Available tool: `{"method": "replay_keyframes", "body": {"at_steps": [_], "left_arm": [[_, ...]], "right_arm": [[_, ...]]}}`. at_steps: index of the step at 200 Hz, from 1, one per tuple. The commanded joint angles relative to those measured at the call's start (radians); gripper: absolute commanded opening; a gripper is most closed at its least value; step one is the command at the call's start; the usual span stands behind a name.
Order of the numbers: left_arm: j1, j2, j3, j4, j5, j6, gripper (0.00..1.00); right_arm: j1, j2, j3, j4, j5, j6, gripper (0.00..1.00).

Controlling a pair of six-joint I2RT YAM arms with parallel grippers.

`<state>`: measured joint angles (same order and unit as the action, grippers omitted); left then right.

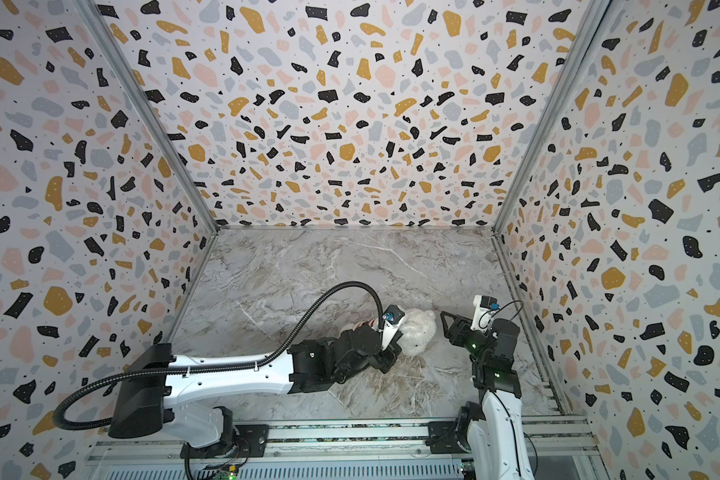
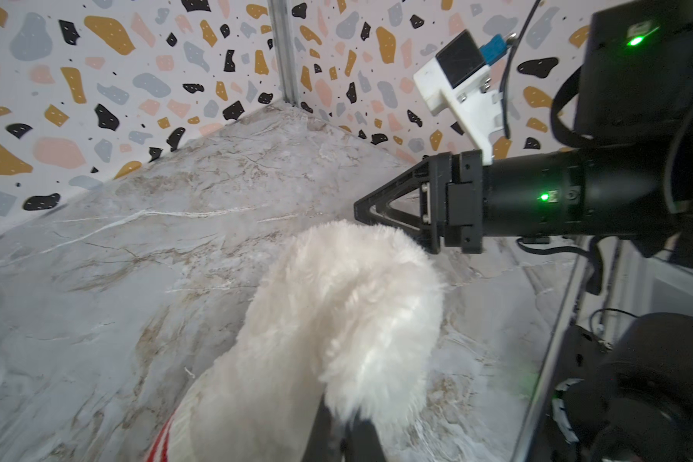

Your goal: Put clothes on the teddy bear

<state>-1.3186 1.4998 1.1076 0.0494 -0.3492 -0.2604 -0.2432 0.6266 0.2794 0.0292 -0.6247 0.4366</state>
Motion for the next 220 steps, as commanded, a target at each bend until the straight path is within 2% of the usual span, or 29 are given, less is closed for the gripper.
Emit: {"method": "replay_keyframes", "body": {"at_steps": [1,71,94,118,151,189,220], "left_arm": [[-0.001,-0.065,0.026,0.001,0.108,-0.061,0.0],[0.063,-0.192,-0.002,0.07,0.298,-0.221,0.0],[0.146,-0.205,-0.042,0.117,0.41,-0.313,0.0],[0.243,-0.19,-0.102,0.107,0.444,-0.335,0.0],[0.368,-0.15,-0.234,0.288,0.566,-0.426,0.0],[0.413,-0.107,-0.267,0.308,0.557,-0.414,0.0],[0.485,-0.069,-0.306,0.33,0.553,-0.398,0.0]], "right_arm": [[-0.004,-0.013,0.003,0.011,-0.007,0.002,0.59],[0.002,-0.007,0.0,0.023,-0.009,0.014,0.59],[0.01,-0.015,-0.006,0.023,-0.003,0.017,0.59],[0.024,-0.019,-0.009,0.02,0.012,0.017,0.58],[0.03,-0.019,0.0,0.006,0.019,0.005,0.58],[0.031,-0.019,0.01,-0.007,0.029,-0.009,0.58],[0.039,-0.01,-0.002,0.015,0.025,0.003,0.58]]}}
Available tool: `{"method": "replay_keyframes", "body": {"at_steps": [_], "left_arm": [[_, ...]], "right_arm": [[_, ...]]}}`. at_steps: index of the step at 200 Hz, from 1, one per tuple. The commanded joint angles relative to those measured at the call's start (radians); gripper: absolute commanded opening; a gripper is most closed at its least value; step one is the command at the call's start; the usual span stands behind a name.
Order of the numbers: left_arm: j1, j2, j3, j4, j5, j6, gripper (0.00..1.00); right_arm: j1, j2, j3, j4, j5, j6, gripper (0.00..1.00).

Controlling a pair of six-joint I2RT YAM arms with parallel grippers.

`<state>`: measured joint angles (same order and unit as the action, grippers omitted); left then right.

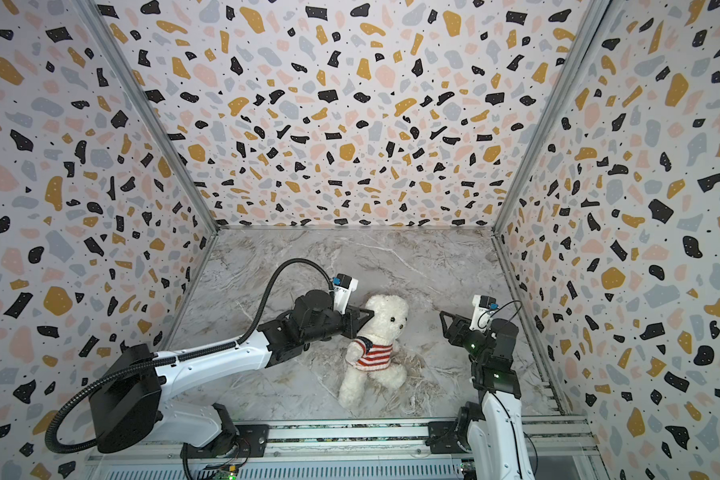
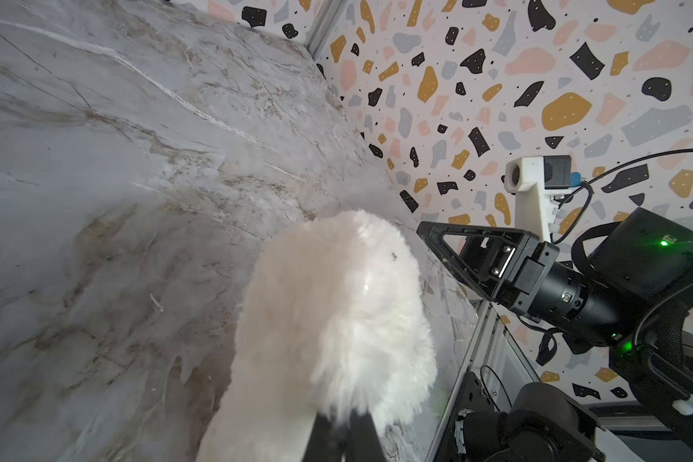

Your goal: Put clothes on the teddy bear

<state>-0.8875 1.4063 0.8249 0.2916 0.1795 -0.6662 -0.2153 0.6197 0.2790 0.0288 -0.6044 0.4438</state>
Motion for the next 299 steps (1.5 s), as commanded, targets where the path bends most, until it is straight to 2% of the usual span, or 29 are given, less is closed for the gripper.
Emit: {"method": "replay_keyframes", "body": {"at_steps": [1,48,84,137,168,236,299], "left_arm": [[0.057,0.026,-0.025,0.087,0.023,0.01,0.0],[0.152,0.093,-0.053,0.082,-0.006,0.071,0.0],[0.158,0.117,-0.074,0.062,-0.083,0.14,0.0],[0.167,0.162,-0.109,0.077,-0.137,0.162,0.0],[0.17,0.177,-0.115,0.089,-0.144,0.163,0.06],[0.17,0.148,-0.109,0.059,-0.187,0.167,0.38],[0.17,0.031,-0.11,-0.034,-0.243,0.192,0.82]], "right_arm": [[0.011,-0.003,-0.002,0.016,0.005,-0.003,0.58],[0.036,-0.008,0.004,0.009,0.026,-0.003,0.57],[0.042,-0.008,0.011,-0.003,0.038,-0.012,0.57],[0.069,-0.005,0.012,0.001,0.057,-0.007,0.59],[0.086,-0.001,0.014,0.003,0.069,-0.01,0.61],[0.097,0.021,0.027,-0.01,0.089,-0.03,0.67],[0.104,0.022,0.034,-0.003,0.109,-0.042,0.7]]}}
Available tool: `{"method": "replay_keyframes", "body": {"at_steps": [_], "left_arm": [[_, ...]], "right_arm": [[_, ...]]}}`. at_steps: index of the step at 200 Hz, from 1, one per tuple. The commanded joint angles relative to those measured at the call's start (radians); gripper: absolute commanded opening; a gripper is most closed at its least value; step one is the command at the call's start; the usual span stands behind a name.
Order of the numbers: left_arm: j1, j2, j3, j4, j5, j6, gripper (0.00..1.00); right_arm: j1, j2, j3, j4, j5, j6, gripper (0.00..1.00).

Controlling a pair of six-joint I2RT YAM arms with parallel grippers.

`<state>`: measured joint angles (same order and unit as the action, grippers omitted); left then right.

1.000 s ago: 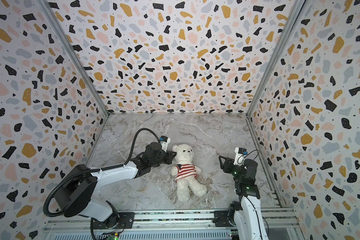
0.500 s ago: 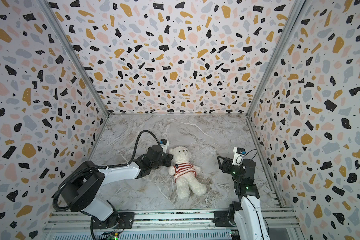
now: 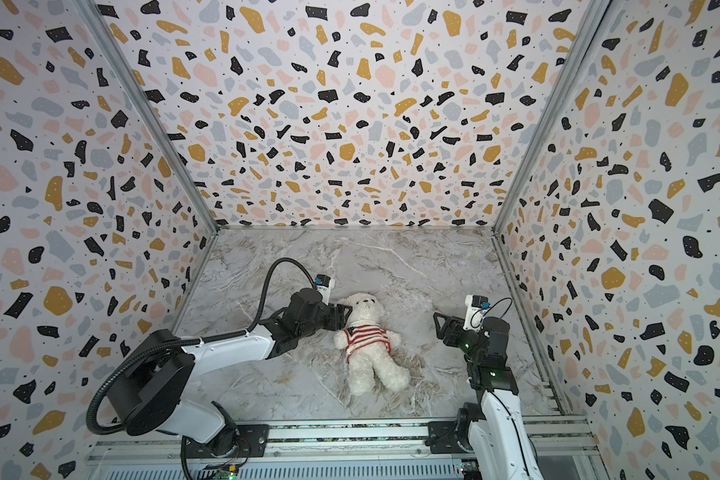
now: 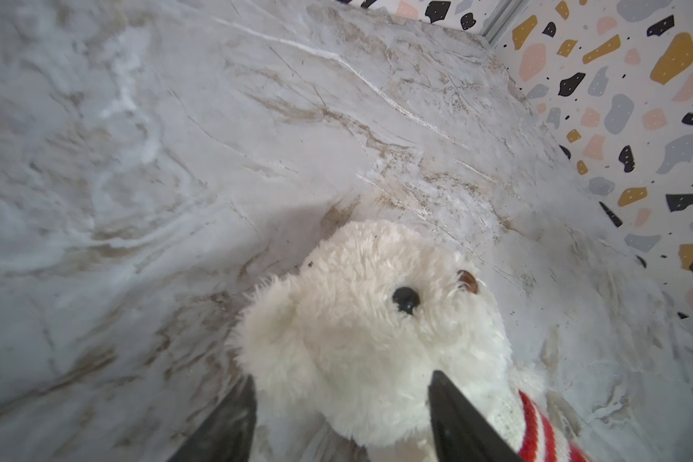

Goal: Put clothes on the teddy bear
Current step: 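Open the left gripper and lift it away from the bear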

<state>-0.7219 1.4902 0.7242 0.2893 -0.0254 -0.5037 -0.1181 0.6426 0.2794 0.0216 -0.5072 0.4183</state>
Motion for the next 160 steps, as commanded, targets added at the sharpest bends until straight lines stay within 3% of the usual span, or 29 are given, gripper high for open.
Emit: {"method": "replay_keyframes", "body": {"at_steps": [1,36,113,127,160], "left_arm": [[0.004,-0.054,-0.009,-0.031,-0.04,0.03,0.82],[0.004,-0.13,-0.014,-0.111,-0.09,0.05,1.0],[0.006,-0.39,-0.081,-0.26,-0.316,0.094,1.0],[0.006,-0.45,-0.095,-0.298,-0.388,0.094,1.0],[0.009,-0.64,-0.176,-0.331,-0.591,0.096,1.0]], "right_arm": [[0.005,-0.001,0.034,0.004,0.011,-0.017,0.7],[0.008,-0.002,0.041,0.002,0.02,-0.025,0.72],[0.01,-0.035,0.043,0.014,0.078,-0.059,0.88],[0.01,-0.044,0.037,0.024,0.095,-0.066,1.0],[0.012,-0.068,0.036,0.043,0.136,-0.091,0.99]]}}
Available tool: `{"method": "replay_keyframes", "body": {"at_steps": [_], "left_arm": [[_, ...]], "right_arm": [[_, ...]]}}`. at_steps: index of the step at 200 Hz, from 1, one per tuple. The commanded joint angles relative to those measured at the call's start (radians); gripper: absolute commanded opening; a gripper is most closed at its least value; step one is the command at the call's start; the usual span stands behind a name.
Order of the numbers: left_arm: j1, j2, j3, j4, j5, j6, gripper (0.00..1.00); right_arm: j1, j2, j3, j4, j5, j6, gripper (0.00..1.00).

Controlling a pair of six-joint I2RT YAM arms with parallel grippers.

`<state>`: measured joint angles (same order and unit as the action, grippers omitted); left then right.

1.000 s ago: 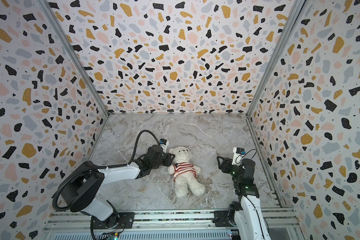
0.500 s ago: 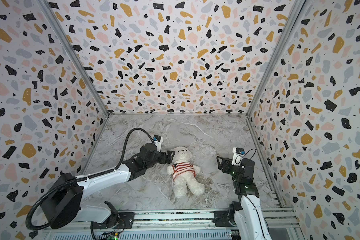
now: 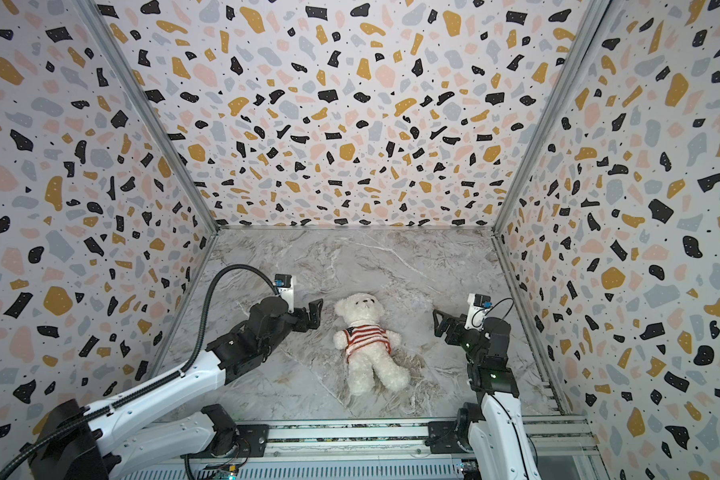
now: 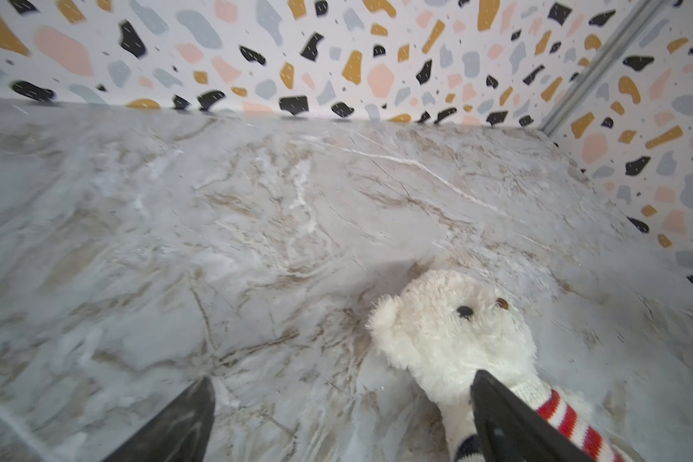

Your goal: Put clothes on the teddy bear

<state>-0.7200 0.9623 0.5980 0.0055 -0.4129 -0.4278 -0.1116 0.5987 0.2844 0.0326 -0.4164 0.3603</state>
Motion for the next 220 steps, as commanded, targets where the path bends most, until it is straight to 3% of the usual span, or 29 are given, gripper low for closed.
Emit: {"method": "replay_keyframes", "body": {"at_steps": [1,47,97,140,220], "left_arm": [[0.008,-0.119,-0.052,-0.049,-0.21,0.019,1.0],[0.013,-0.282,-0.125,-0.068,-0.512,-0.027,1.0],[0.016,-0.344,-0.29,0.234,-0.643,0.193,1.0],[0.052,-0.293,-0.455,0.614,-0.663,0.436,1.0],[0.306,0.012,-0.516,0.951,-0.445,0.447,1.0]], "right_arm": [[0.005,-0.025,0.031,0.032,0.047,-0.033,0.99],[0.008,-0.064,-0.003,0.117,0.126,-0.097,0.99],[0.009,-0.075,-0.098,0.313,0.136,-0.182,0.99],[0.009,0.035,-0.168,0.519,0.162,-0.178,0.99],[0.008,0.404,-0.213,0.963,0.207,-0.204,0.99]]}}
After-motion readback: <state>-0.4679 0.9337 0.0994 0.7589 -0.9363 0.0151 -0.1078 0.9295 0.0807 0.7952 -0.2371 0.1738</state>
